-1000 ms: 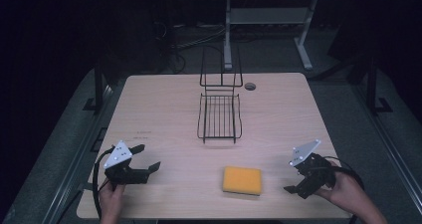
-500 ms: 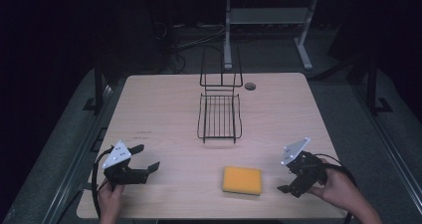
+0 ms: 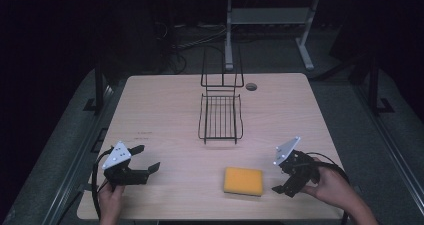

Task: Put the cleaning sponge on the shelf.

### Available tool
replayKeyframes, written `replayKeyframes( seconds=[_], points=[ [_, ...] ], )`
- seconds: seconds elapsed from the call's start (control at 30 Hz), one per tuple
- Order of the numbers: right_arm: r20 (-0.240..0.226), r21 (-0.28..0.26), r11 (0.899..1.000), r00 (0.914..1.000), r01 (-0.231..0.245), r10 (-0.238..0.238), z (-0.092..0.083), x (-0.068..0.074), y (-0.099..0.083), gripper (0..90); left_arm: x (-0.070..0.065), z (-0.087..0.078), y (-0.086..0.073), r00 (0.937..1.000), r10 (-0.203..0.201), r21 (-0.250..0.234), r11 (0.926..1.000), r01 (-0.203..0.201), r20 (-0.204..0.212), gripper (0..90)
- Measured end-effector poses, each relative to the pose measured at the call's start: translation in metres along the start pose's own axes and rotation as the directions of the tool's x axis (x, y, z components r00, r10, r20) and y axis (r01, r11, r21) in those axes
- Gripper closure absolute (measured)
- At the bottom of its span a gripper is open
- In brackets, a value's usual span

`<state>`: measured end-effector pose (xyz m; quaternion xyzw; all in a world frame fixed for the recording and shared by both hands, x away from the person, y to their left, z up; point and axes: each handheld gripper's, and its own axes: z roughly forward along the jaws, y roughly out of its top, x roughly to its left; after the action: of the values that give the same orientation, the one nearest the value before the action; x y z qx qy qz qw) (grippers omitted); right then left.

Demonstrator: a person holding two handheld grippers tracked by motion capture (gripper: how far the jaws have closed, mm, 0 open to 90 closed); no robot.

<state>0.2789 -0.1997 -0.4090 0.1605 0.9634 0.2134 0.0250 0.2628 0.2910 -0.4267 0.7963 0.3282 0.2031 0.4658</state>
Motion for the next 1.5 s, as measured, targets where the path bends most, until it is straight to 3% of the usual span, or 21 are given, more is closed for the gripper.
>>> replayKeyframes(
  seconds=[0.43, 0.83, 1.5],
  points=[
    [-0.041, 0.026, 0.999, 0.9983, 0.044, -0.042, 0.011, 0.003, 0.027, 14.5, 0.001, -0.001, -0.001, 1.0000, -0.008, -0.009, 0.9999, 0.008, 0.000, 15.0],
    [-0.065, 0.017, 0.996, 0.9940, 0.090, -0.089, 0.017, 0.010, 0.047, 14.5, 0.001, -0.002, -0.001, 0.9999, -0.011, -0.015, 0.9998, 0.011, -0.001, 15.0],
    [-0.081, 0.025, 0.993, 0.9908, 0.111, -0.109, 0.030, 0.013, 0.061, 14.5, 0.001, -0.003, 0.000, 0.9999, -0.013, -0.017, 0.9998, 0.013, -0.001, 15.0]
  ],
)
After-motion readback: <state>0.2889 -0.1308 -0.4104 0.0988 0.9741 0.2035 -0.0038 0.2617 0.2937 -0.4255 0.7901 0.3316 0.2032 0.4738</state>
